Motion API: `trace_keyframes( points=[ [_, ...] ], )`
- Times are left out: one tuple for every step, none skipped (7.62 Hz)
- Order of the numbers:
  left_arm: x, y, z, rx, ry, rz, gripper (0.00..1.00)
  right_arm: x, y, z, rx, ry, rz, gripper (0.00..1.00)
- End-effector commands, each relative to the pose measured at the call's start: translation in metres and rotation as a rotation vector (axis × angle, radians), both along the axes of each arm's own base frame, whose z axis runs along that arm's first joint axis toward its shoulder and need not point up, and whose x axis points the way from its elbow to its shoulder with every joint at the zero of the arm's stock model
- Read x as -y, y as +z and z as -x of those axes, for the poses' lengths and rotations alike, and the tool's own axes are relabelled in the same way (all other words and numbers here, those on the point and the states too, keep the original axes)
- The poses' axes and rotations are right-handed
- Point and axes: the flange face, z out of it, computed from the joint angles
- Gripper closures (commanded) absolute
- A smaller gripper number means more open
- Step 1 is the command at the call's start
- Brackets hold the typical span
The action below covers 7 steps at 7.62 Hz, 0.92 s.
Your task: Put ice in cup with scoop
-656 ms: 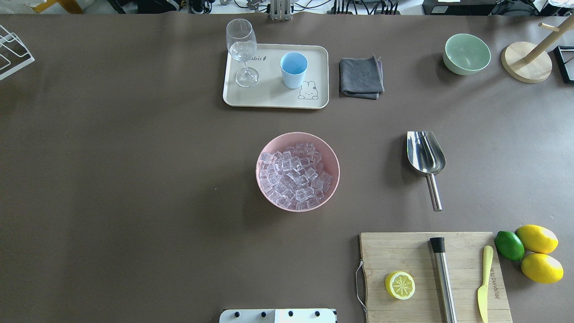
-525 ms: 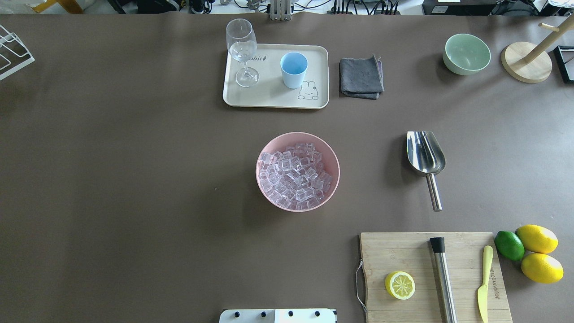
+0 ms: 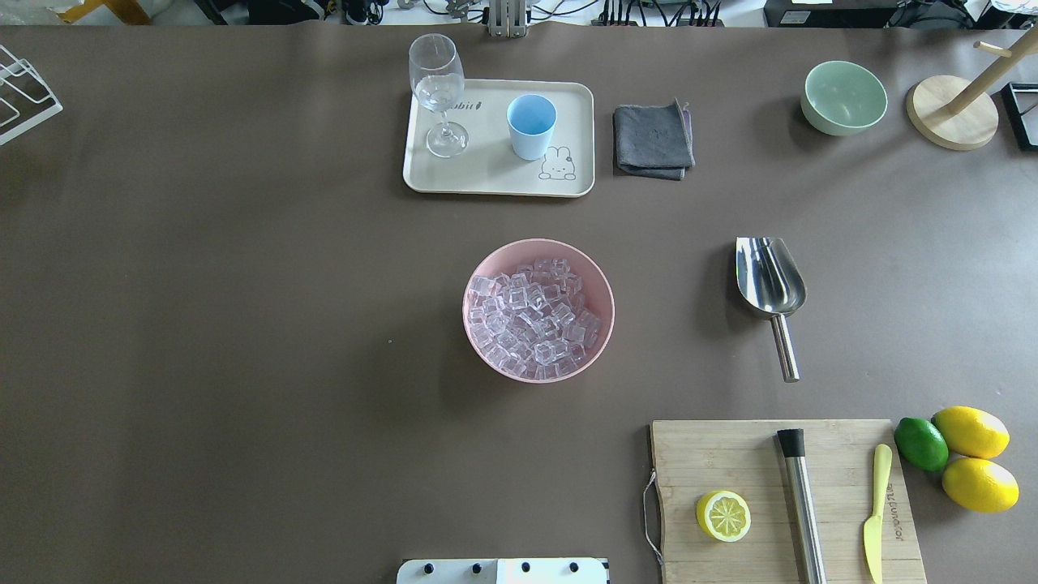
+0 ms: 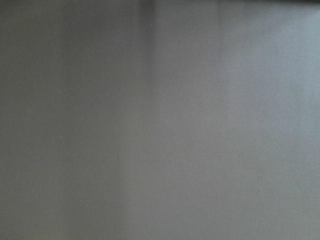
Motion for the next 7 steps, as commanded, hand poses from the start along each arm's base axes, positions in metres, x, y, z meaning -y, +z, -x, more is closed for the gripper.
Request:
trace_keyframes(
  points=[
    [0.004, -0.012, -0.001, -0.001, 0.003, -0.026, 0.01, -0.003, -0.011, -0.002, -0.016, -0.006, -0.033, 0.00],
    [0.007, -0.018, -0.005, -0.011, 0.010, -0.041, 0.01, 0.002, -0.018, 0.000, -0.020, 0.000, -0.039, 0.01],
    [0.014, -0.033, -0.022, -0.089, 0.032, -0.064, 0.01, 0.003, -0.021, 0.001, -0.007, 0.000, -0.041, 0.00],
    [0.021, -0.061, -0.037, -0.117, 0.064, -0.120, 0.01, 0.002, -0.021, 0.001, -0.009, 0.000, -0.044, 0.00],
    [0.035, -0.091, -0.087, -0.126, 0.182, -0.180, 0.01, 0.009, -0.029, -0.001, -0.028, 0.002, -0.062, 0.00],
    [0.060, -0.122, -0.126, -0.138, 0.260, -0.251, 0.01, 0.013, -0.032, 0.000, -0.017, 0.001, -0.067, 0.00],
    [0.074, -0.150, -0.180, -0.163, 0.361, -0.340, 0.01, 0.018, -0.036, 0.000, -0.022, -0.001, -0.079, 0.00]
  ],
)
